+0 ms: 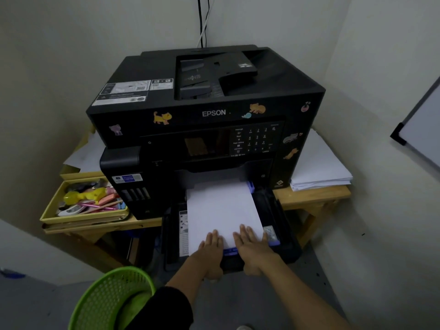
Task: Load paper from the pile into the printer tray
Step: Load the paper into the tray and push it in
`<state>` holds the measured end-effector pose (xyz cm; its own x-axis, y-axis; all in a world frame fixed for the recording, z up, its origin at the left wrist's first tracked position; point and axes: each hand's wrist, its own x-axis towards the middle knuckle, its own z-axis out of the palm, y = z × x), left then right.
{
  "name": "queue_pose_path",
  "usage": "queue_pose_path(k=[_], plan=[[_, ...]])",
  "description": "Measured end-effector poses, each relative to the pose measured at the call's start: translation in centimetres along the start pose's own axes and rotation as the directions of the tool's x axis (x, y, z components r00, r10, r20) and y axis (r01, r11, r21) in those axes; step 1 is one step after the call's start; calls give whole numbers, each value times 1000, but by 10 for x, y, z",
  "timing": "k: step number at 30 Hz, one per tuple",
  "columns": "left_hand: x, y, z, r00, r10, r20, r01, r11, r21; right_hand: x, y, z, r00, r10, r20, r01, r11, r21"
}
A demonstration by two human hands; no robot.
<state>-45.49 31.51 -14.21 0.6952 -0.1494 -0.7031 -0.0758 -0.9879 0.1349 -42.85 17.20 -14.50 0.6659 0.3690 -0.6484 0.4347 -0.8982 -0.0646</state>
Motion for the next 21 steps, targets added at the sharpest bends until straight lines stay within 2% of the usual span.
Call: queue_pose_path(k=[3,6,9,11,13,15,16,17,19,20,21], plan=[[-3,2,5,998,-21,-65,21,1000,1,-4,-1,1,998,16,-53,-15,999,34],[-10,6,10,980,-112,-162,103,993,-63,-10,2,0,994,47,-100,-37,994,98],[-18,10,16,943,-248,-221,155,918,-365,-18,8,-1,977,124,-174,-51,926,375],[-21,15,21,856,-413,-310,190,809,-556,-21,8,5,900,300,-316,-93,841,533],[-23,25,26,694,-648,-314,258,631,-731,-23,2,13,750,524,-403,-152,730,666],[-30,32,29,514,-842,-167,250,333,-909,-24,-6,20,620,713,-326,-196,544,816],[-33,31,32,462,-884,-62,205,175,-963,-24,-11,21,583,777,-238,-201,422,884],[-37,33,34,467,-884,24,145,50,-988,-25,-14,21,556,820,-137,-180,280,943],[-41,38,37,513,-852,103,55,-87,-995,-22,-18,19,543,838,53,-90,-5,996],[-40,40,32,489,-863,125,-18,-153,-988,-21,-18,19,546,828,129,-50,-122,991],[-45,41,23,482,-856,188,-107,-271,-957,-20,-18,20,562,807,179,-7,-211,977]])
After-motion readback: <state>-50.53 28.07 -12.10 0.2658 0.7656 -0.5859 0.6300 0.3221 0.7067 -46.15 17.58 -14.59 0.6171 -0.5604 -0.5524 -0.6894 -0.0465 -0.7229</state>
